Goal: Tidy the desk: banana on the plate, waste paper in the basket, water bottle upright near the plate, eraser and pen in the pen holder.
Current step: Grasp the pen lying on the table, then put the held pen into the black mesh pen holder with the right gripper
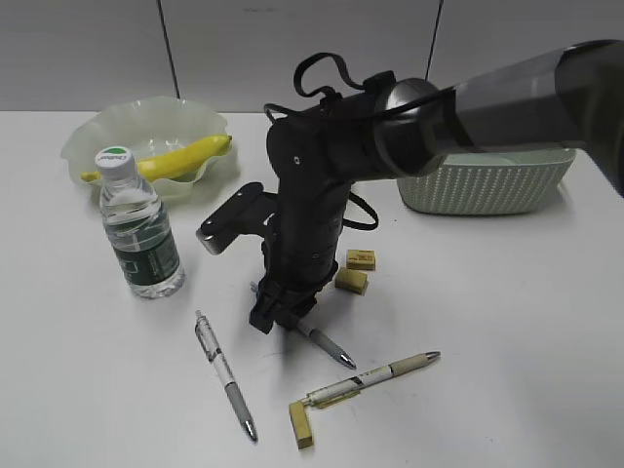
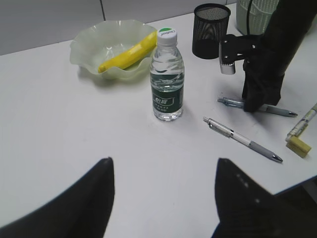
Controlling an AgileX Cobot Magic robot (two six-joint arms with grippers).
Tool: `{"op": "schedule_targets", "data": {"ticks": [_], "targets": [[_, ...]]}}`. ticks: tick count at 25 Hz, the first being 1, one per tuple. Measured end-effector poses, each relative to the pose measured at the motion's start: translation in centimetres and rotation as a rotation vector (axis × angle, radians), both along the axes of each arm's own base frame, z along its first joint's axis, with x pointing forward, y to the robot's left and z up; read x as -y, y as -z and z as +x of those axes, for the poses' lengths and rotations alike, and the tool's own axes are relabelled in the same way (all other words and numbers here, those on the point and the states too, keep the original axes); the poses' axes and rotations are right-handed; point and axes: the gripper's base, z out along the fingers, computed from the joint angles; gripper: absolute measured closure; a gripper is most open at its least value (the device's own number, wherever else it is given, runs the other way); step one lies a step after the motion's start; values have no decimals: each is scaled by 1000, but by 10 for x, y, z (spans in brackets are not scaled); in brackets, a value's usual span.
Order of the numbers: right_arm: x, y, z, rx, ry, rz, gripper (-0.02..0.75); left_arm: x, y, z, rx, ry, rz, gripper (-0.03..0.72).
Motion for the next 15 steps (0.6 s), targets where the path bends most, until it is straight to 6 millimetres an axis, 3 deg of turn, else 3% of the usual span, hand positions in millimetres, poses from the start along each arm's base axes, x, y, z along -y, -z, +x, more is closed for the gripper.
{"op": "schedule_targets", "data": {"ticks": [2,6,8,11,15], "targets": [[-1,-1,1,-2,0,0,608,0,0,0,0,0,0,213],[-6,-11,5,-5,1,7,601,0,0,0,0,0,0,213],[-9,-25,8,21,3,34,601,0,0,0,0,0,0,213],[-14,-63,14,97,7,108,601,0,0,0,0,0,0,214],[-5,-122,27,270,72,229,601,0,0,0,0,0,0,214]]}}
